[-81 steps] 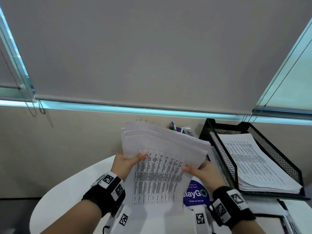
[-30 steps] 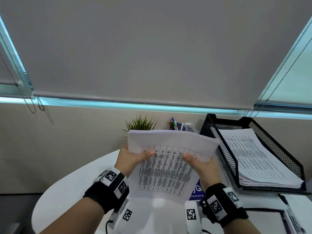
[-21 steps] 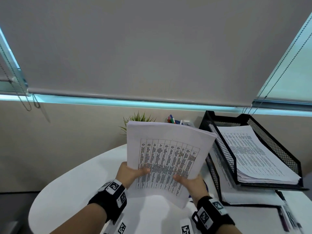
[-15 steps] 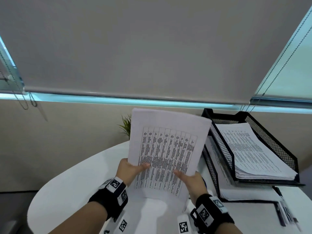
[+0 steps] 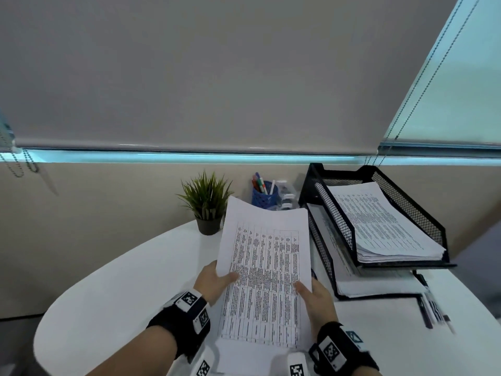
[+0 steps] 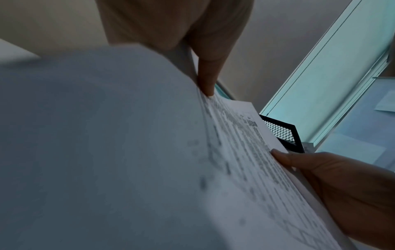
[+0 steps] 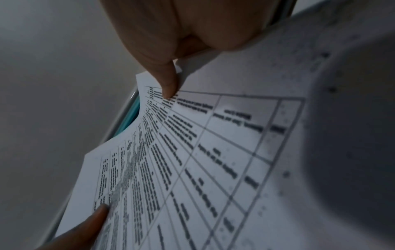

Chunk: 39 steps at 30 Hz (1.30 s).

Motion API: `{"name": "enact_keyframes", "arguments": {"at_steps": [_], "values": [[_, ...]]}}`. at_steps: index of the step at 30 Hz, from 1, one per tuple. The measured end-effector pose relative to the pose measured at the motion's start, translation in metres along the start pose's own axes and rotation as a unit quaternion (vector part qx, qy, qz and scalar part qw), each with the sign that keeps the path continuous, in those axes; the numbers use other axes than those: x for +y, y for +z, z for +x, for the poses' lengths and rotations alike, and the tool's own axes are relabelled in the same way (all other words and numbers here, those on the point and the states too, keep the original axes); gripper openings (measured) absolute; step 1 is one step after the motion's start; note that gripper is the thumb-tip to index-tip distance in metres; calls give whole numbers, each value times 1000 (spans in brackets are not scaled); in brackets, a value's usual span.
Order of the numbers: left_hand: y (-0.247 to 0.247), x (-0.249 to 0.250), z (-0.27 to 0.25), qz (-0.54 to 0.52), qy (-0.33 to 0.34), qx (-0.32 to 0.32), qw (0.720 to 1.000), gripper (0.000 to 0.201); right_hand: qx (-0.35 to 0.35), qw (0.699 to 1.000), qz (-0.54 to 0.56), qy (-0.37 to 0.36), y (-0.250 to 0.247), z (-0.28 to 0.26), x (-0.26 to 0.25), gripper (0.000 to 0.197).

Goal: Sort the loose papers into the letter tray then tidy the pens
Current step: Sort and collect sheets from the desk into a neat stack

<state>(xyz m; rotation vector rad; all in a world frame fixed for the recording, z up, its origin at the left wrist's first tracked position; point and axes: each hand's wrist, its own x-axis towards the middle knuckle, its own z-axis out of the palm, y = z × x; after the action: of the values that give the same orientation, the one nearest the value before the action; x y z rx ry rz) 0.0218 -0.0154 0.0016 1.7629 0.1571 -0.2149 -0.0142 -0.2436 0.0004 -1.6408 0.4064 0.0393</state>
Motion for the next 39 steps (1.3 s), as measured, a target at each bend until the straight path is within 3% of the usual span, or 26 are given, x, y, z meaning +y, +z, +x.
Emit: {"name": "enact_keyframes", "arguments": {"at_steps": [3, 7, 12, 17, 22, 25, 27, 30, 36, 39], "values": [[11, -2, 2, -4, -14, -14, 1000, 35, 15, 999, 16, 30, -16, 6, 10, 21], [28, -1, 1, 2, -38, -30, 999, 36, 24, 997, 33, 62, -38, 18, 23, 32], [56, 5, 1, 44, -52, -40, 997, 35, 12, 997, 23, 67, -68, 31, 27, 23], [90, 21, -4, -21, -86, -35, 995, 28, 5, 995, 28, 93, -107, 47, 21, 26], [130, 39, -16, -96, -140, -46, 984, 27, 18, 990, 44, 131, -157, 68, 13, 60], [154, 46, -27, -150, -158, -126, 968, 25, 20, 991, 35, 128, -187, 82, 7, 67], [171, 44, -31, -180, -168, -185, 951, 43, 17, 991, 30, 126, -206, 92, 6, 68], [189, 38, -35, -187, -206, -223, 934, 55, 18, 992, 25, 122, -226, 100, 5, 69], [231, 48, -45, -121, -215, -176, 953, 55, -38, 993, 46, 105, -264, 104, 6, 62], [253, 58, -47, -151, -201, -158, 955, 56, -81, 990, 50, 105, -282, 99, 6, 74]]}}
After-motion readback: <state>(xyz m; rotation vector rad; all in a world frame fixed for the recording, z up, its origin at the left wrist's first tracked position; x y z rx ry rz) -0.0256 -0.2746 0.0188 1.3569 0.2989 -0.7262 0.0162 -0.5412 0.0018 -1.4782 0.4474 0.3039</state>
